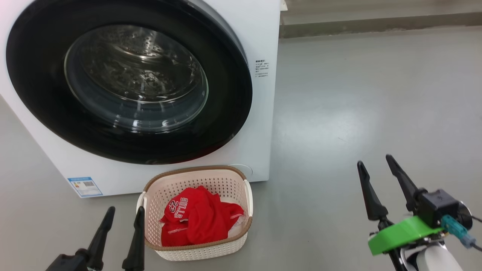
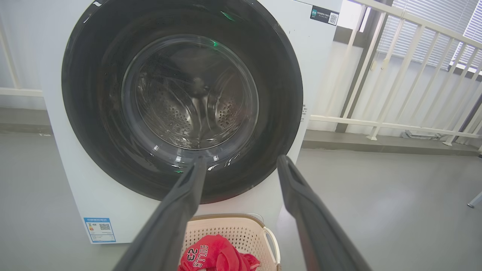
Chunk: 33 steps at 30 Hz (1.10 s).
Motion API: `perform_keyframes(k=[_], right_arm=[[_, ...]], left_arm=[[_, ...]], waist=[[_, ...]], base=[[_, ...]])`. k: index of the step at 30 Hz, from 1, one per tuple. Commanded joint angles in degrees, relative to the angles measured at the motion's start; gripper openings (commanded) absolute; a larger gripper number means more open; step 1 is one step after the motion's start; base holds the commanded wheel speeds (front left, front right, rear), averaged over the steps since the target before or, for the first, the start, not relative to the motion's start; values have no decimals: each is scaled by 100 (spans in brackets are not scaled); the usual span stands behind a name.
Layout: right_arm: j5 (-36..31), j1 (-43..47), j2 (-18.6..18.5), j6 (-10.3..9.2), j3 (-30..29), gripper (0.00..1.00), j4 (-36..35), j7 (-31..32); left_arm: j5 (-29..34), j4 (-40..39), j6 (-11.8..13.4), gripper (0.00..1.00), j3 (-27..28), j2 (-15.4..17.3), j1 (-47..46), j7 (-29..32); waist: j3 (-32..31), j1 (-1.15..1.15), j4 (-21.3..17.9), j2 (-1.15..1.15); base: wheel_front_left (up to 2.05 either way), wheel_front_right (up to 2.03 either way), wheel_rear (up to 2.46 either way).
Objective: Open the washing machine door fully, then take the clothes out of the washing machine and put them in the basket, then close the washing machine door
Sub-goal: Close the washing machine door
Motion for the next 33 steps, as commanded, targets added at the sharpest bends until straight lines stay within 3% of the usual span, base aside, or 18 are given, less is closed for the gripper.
perform_keyframes(k=[1, 17, 33], right_arm=[[75, 59, -63, -6, 79, 100, -253, -36], [83, 983, -83, -6, 28, 100, -886, -36], [191, 1351, -153, -6, 18, 100, -998, -36]], left_arm=[[61, -165, 59, 100, 232, 94, -65, -69], [212, -295, 242, 100, 188, 192, 320, -35], [263, -377, 381, 100, 190, 216, 642, -49]], waist=[[-65, 0, -17, 0], [-385, 0, -37, 0], [-389, 0, -16, 0]], base=[[0, 0, 0], [0, 0, 0], [0, 0, 0]])
